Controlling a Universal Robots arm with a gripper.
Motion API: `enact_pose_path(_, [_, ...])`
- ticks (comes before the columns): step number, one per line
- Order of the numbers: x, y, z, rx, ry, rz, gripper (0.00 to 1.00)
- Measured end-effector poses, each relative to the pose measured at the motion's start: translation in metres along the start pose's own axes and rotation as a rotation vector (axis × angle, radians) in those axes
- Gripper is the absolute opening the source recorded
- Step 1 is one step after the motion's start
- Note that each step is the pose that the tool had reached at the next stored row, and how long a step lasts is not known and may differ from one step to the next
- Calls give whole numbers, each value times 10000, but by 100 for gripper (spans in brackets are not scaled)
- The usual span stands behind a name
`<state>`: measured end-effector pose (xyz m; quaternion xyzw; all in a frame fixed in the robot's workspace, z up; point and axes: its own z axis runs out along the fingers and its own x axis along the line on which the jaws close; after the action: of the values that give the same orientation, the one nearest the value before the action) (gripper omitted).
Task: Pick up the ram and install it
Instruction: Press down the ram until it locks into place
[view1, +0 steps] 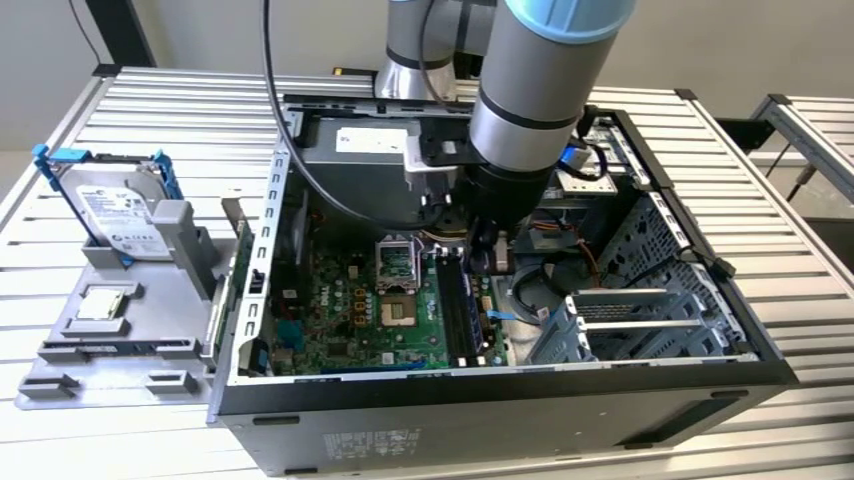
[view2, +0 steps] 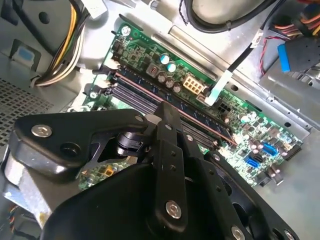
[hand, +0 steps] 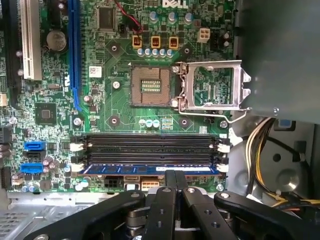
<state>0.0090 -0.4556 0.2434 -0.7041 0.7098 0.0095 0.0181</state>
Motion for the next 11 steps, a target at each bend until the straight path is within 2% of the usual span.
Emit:
enact_pose_path(6, [9, -14, 58, 0, 132, -3, 0])
enact_pose_path(9, [23, -16, 64, 1, 182, -2, 0])
enact_pose_path(11, [23, -16, 63, 0, 190, 0, 0])
